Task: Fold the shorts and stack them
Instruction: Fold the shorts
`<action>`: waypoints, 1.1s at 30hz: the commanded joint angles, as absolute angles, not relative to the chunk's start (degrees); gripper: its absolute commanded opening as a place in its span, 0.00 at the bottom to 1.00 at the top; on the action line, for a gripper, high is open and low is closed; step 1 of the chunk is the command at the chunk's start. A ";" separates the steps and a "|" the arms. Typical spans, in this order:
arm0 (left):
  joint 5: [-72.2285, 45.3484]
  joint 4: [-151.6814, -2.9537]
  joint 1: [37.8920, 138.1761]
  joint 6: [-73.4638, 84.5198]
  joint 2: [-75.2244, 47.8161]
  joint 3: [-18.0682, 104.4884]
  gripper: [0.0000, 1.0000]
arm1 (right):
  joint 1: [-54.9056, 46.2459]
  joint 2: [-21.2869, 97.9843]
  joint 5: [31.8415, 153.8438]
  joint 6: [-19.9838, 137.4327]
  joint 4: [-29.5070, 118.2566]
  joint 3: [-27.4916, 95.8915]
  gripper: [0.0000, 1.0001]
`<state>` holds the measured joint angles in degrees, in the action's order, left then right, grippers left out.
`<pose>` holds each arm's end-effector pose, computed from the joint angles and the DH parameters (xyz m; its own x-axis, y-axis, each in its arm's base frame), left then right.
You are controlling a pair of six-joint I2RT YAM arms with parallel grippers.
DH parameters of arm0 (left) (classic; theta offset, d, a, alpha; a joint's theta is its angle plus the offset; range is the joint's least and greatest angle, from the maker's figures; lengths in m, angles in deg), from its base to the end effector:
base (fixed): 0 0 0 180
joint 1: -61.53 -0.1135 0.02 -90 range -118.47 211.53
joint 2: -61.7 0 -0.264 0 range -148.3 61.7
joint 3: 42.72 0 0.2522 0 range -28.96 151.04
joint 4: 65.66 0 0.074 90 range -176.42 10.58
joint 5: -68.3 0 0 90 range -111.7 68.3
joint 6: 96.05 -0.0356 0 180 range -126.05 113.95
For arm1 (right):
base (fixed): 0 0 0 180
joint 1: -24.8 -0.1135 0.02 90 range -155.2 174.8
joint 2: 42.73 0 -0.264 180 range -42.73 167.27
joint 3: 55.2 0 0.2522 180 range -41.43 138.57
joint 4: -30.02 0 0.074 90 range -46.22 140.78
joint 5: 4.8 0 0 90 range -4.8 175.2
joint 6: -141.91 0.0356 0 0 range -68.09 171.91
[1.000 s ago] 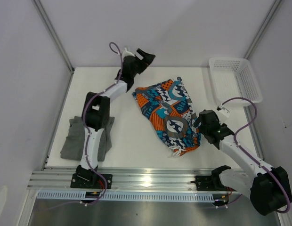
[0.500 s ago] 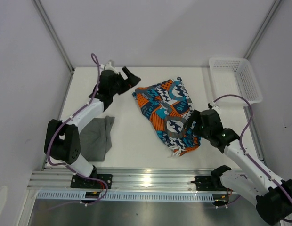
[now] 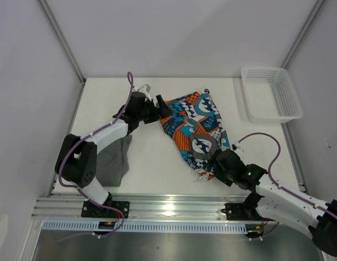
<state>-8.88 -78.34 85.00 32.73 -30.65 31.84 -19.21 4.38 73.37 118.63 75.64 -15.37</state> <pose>0.3313 -0.1525 0.2451 -0.7157 -0.3551 -0.6014 0.1482 0.7644 -0.6275 0.1174 0.1032 0.1882 -0.7697 0.5065 -0.3886 0.2933 0.8212 0.4895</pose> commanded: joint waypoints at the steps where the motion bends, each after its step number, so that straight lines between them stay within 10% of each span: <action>1: -8.16 -78.10 86.41 29.55 -32.25 35.02 0.99 | -23.97 4.03 66.22 130.74 76.47 -15.77 0.91; 15: -11.33 -88.82 87.29 26.03 -41.57 43.55 0.99 | -23.72 9.82 61.47 142.97 72.52 -21.22 0.86; 33: -18.18 -83.90 90.71 34.82 -39.90 29.06 0.94 | 0.44 21.95 73.32 113.02 57.15 -17.18 0.82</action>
<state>-15.11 -85.92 89.33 33.00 -41.52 31.01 -1.70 19.61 71.68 122.32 55.96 -17.69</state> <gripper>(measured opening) 0.935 0.822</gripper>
